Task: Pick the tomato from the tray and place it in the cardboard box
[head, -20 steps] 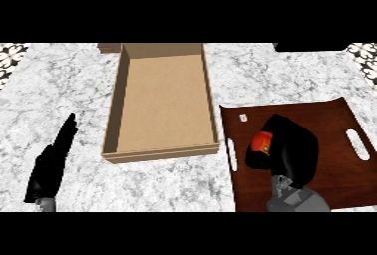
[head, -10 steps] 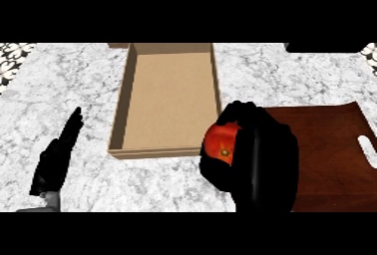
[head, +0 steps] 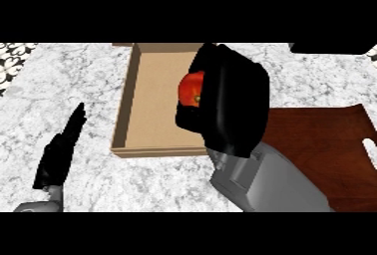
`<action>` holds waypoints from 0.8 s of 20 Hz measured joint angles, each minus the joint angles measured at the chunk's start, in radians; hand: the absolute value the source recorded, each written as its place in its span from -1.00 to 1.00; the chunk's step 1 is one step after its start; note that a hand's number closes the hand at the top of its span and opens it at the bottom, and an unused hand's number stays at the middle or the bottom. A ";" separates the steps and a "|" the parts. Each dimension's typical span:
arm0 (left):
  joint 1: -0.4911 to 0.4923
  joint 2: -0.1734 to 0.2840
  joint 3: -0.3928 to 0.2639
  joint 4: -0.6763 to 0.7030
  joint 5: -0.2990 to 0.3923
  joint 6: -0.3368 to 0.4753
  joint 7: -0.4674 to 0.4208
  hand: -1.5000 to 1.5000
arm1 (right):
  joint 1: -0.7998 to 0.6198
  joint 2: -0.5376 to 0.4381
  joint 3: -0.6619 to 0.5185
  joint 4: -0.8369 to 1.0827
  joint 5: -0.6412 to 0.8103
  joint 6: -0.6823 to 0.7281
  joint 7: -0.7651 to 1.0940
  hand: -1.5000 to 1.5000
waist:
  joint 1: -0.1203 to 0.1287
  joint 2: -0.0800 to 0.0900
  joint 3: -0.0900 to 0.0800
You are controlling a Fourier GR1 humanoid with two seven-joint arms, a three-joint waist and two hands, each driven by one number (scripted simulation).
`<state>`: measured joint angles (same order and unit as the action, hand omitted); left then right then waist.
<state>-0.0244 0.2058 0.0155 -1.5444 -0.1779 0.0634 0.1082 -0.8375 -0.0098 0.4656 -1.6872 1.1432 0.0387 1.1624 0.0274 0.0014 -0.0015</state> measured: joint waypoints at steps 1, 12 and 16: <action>-0.007 0.000 0.002 0.005 0.002 -0.003 0.000 0.00 | -0.035 0.000 -0.014 0.051 -0.016 -0.009 -0.004 1.00 | 0.004 0.001 0.000; -0.020 -0.021 -0.019 0.028 -0.019 0.003 -0.026 0.00 | -0.261 0.003 -0.160 0.569 -0.192 -0.155 -0.089 1.00 | 0.029 0.011 0.000; -0.026 -0.016 -0.013 0.031 -0.011 -0.011 -0.028 0.00 | -0.313 0.004 -0.166 0.743 -0.257 -0.238 -0.109 1.00 | 0.038 0.013 0.000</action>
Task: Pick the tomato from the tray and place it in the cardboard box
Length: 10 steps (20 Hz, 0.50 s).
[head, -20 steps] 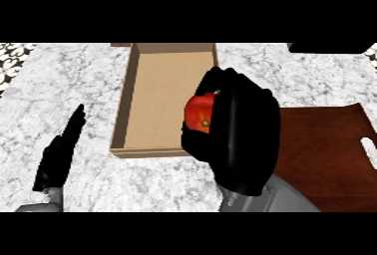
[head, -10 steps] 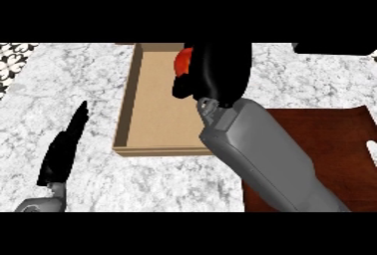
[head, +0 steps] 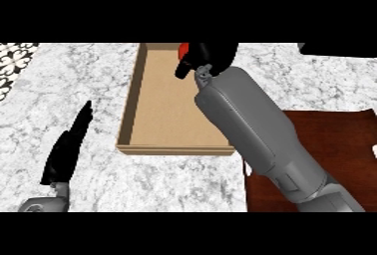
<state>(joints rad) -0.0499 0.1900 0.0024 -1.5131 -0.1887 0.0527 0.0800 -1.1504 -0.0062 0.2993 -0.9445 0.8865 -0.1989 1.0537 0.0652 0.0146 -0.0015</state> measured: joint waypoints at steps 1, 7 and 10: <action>-0.001 0.002 0.000 -0.006 0.004 -0.006 0.002 0.00 | -0.004 0.000 -0.010 0.038 -0.013 -0.029 -0.008 -1.00 | 0.005 0.002 0.000; -0.018 -0.016 -0.015 -0.003 -0.015 0.009 0.009 0.00 | -0.043 0.001 -0.043 0.240 -0.103 -0.183 -0.066 -1.00 | 0.010 0.005 0.000; -0.020 -0.009 -0.008 0.002 -0.012 0.002 0.004 0.00 | -0.058 0.002 -0.033 0.302 -0.149 -0.271 -0.085 -1.00 | 0.015 0.006 0.000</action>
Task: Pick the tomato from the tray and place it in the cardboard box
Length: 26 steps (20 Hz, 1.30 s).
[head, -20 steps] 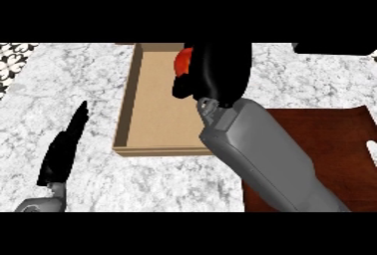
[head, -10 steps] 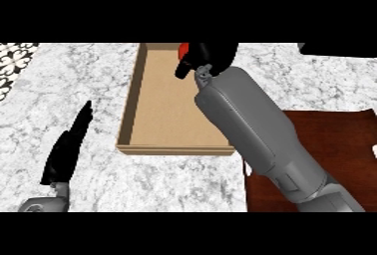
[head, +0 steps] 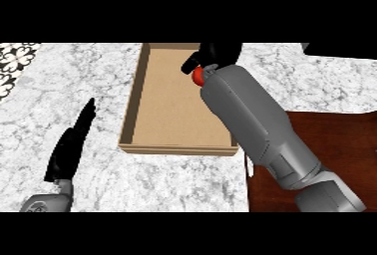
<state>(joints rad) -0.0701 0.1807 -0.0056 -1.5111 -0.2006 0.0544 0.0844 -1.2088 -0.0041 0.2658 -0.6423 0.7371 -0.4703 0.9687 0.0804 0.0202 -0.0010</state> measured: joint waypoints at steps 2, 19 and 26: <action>0.000 -0.001 -0.002 -0.007 -0.002 0.001 0.009 0.00 | -0.006 0.000 -0.013 0.025 -0.013 -0.073 -0.032 -1.00 | -0.001 0.000 0.000; 0.089 0.020 0.053 -0.032 0.020 0.004 -0.007 0.00 | 0.168 -0.020 -0.162 -0.191 0.003 -0.582 -0.187 -1.00 | -0.087 -0.027 0.001; 0.120 0.027 0.078 -0.049 0.027 0.010 0.000 0.00 | 0.415 -0.097 -0.170 -0.551 0.044 -0.560 -0.121 -1.00 | -0.132 -0.042 0.001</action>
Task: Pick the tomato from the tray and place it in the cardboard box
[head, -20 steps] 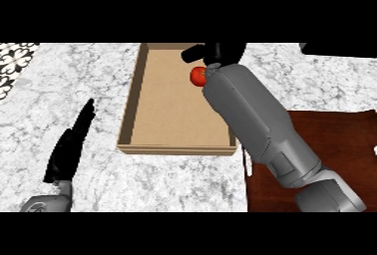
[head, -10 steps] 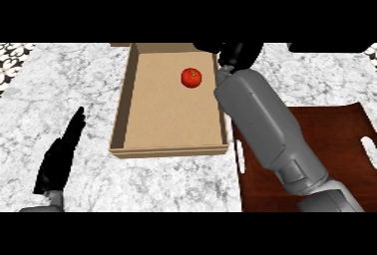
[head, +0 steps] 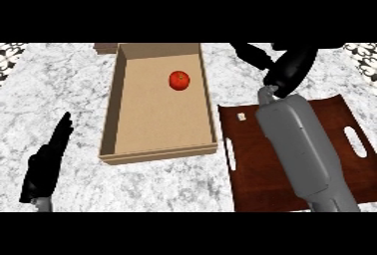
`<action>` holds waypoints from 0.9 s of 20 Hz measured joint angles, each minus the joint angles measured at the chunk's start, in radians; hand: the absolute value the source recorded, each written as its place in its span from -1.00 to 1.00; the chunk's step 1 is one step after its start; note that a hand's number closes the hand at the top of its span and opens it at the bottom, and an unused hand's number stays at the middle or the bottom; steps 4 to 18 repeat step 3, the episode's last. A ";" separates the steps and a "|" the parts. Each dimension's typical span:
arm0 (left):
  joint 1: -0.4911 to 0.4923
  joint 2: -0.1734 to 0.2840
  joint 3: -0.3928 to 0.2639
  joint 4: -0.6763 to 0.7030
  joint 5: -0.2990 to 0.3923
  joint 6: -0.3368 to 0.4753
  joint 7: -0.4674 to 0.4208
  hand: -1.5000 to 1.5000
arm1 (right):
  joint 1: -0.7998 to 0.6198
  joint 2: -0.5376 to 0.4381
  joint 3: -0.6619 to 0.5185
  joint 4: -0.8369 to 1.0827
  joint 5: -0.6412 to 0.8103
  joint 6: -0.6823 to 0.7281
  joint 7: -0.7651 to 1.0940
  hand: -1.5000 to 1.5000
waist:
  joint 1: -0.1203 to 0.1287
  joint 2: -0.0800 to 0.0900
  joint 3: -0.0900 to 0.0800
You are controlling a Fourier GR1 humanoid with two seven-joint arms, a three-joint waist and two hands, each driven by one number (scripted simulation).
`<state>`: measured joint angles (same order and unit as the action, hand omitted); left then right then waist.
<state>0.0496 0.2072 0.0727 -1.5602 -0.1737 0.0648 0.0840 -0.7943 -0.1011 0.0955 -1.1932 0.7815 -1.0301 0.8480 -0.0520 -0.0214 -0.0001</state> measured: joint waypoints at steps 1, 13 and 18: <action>-0.002 -0.003 0.002 0.005 0.001 0.003 0.002 0.00 | 0.053 -0.009 0.010 -0.064 0.004 0.008 0.004 -1.00 | -0.005 0.000 0.000; 0.018 -0.005 0.000 0.001 -0.002 0.002 -0.017 0.00 | 0.157 -0.045 0.025 -0.198 -0.003 0.033 0.014 -1.00 | -0.004 0.001 0.000; 0.018 -0.005 0.000 0.001 -0.002 0.002 -0.017 0.00 | 0.157 -0.045 0.025 -0.198 -0.003 0.033 0.014 -1.00 | -0.004 0.001 0.000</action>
